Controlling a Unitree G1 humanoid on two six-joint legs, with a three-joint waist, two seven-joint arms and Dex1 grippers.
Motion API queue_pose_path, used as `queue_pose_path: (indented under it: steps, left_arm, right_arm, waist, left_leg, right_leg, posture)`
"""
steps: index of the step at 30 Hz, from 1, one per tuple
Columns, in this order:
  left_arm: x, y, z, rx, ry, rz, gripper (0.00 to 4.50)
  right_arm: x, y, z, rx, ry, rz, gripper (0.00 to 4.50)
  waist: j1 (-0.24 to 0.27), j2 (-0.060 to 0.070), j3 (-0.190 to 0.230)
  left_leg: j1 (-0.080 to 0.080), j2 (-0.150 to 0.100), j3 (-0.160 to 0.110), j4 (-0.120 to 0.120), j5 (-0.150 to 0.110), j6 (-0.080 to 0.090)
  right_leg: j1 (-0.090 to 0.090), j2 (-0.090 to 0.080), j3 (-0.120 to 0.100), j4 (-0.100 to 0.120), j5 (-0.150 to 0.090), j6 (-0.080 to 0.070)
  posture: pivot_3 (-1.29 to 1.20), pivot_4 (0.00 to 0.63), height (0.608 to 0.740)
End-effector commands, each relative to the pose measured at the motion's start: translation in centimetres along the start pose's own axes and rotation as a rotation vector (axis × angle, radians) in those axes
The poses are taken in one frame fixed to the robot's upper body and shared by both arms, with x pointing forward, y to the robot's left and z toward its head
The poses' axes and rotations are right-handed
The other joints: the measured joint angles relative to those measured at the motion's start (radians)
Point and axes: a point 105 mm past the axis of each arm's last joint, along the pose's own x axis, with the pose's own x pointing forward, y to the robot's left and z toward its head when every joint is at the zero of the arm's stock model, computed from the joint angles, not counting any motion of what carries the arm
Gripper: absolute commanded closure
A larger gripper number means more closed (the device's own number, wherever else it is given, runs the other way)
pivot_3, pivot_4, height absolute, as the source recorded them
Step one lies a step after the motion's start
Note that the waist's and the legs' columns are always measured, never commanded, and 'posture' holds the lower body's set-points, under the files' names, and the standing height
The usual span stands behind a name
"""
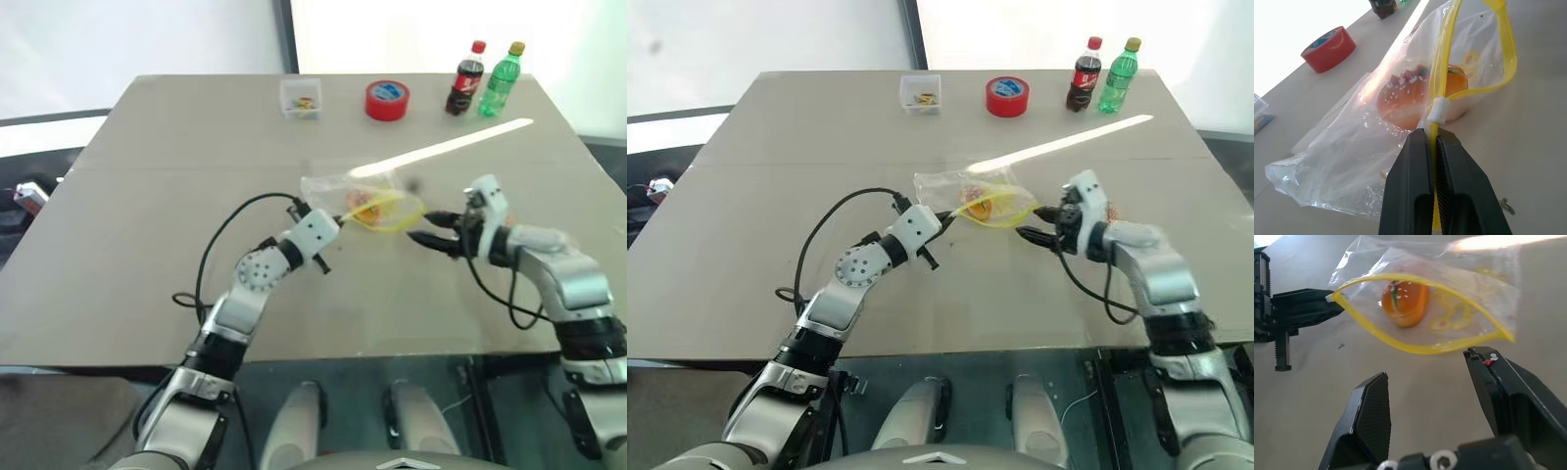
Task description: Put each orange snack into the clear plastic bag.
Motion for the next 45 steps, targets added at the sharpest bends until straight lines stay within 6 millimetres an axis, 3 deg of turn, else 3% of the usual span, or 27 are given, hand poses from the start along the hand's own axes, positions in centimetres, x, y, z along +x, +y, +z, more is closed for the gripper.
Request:
queue_pose_path:
  steps: [1, 5, 8, 19, 30, 34, 45]
  left_arm:
    - [-0.2, 0.7, 1.1, 0.019, -0.038, 0.029, 4.50]
    - [-0.2, 0.8, 1.0, 0.017, -0.035, 0.030, 4.50]
    - [-0.2, 0.7, 0.9, 0.019, -0.034, 0.021, 4.50]
    - [0.2, 0.7, 1.2, 0.026, -0.047, 0.020, 4.50]
    - [0.2, 0.6, 1.2, 0.023, -0.045, 0.021, 4.50]
    - [0.3, 0.5, 1.3, 0.021, -0.049, 0.018, 4.50]
    - [0.3, 0.5, 1.3, 0.022, -0.049, 0.015, 4.50]
  right_arm:
    - [-3.2, -3.4, 0.8, -0.010, -0.037, -0.209, 1.61]
    - [-6.0, -6.5, -0.4, 0.011, -0.017, -0.406, 1.61]
    - [-6.8, -7.8, -1.2, 0.074, -0.023, -0.498, 1.61]
    - [-5.5, -8.6, -3.5, 0.266, -0.014, -0.544, 1.61]
    - [-5.6, -8.8, -3.1, 0.252, -0.020, -0.543, 1.61]
    - [-5.6, -8.5, -3.4, 0.247, -0.013, -0.528, 0.03]
    - [-5.3, -8.2, -1.6, 0.212, -0.074, -0.534, 0.03]
  waist:
    - [0.001, 0.000, 0.000]
    - [0.001, 0.000, 0.000]
    - [0.000, 0.000, 0.000]
    - [-0.001, 0.000, 0.000]
    - [-0.001, 0.000, 0.000]
    - [-0.002, 0.000, 0.000]
    - [-0.001, 0.000, 0.000]
  left_leg:
    - [0.000, 0.000, 0.000, 0.000, 0.000, 0.000]
    - [0.000, 0.000, 0.001, 0.001, 0.000, 0.000]
    - [0.001, 0.000, 0.001, 0.001, 0.000, 0.000]
    - [0.001, 0.000, 0.002, 0.001, 0.000, 0.000]
    - [0.001, 0.000, 0.002, 0.001, 0.000, 0.000]
    - [0.001, 0.000, 0.002, 0.001, 0.000, 0.000]
    - [0.001, 0.000, 0.002, 0.001, 0.000, 0.000]
  right_leg:
    - [0.000, 0.000, 0.000, 0.000, 0.000, 0.000]
    - [0.000, 0.000, 0.001, 0.000, -0.001, 0.002]
    - [0.000, 0.000, 0.001, 0.000, -0.001, 0.001]
    - [0.000, 0.000, 0.001, 0.000, 0.000, 0.000]
    - [0.001, 0.000, 0.002, 0.000, 0.000, 0.001]
    - [0.001, 0.000, 0.002, 0.000, 0.000, 0.001]
    - [0.000, 0.000, 0.002, 0.000, 0.000, 0.001]
  posture:
    - [0.00, 0.150, 0.740]
    - [0.00, 0.150, 0.740]
    - [0.00, 0.150, 0.740]
    - [0.00, 0.150, 0.740]
    - [0.00, 0.150, 0.740]
    - [0.00, 0.150, 0.740]
    - [0.00, 0.150, 0.740]
